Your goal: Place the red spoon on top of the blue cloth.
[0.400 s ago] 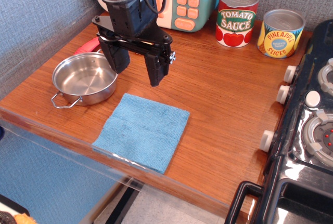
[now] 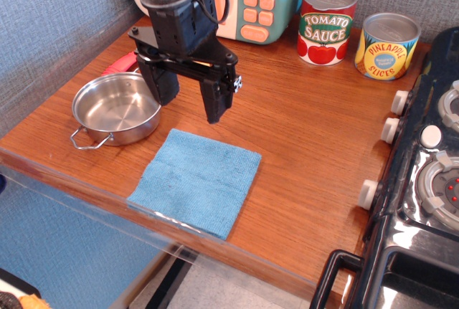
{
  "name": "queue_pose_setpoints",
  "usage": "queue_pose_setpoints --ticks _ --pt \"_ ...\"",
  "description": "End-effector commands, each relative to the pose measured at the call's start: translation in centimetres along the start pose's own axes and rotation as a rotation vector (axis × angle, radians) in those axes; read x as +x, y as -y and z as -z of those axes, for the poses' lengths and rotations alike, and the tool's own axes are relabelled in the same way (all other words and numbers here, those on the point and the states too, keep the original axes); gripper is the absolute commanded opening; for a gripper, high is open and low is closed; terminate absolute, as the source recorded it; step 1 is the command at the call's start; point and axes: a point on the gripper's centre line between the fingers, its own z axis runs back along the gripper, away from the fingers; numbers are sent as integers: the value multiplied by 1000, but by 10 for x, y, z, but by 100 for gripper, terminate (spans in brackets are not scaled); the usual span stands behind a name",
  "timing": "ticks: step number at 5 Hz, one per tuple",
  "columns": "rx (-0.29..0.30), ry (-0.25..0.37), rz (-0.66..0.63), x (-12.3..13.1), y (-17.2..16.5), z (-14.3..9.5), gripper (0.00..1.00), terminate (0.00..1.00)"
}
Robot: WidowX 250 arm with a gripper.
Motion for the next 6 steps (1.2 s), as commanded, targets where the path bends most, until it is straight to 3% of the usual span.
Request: queue_pose_setpoints --ticks 1,3,5,6 --pt "22 20 -271 28 -88 -5 100 0" --pt "61 44 -405 54 -157 -3 100 0" --pt "76 63 -411 93 -178 6 100 0" --pt "88 25 -367 101 -180 22 100 0"
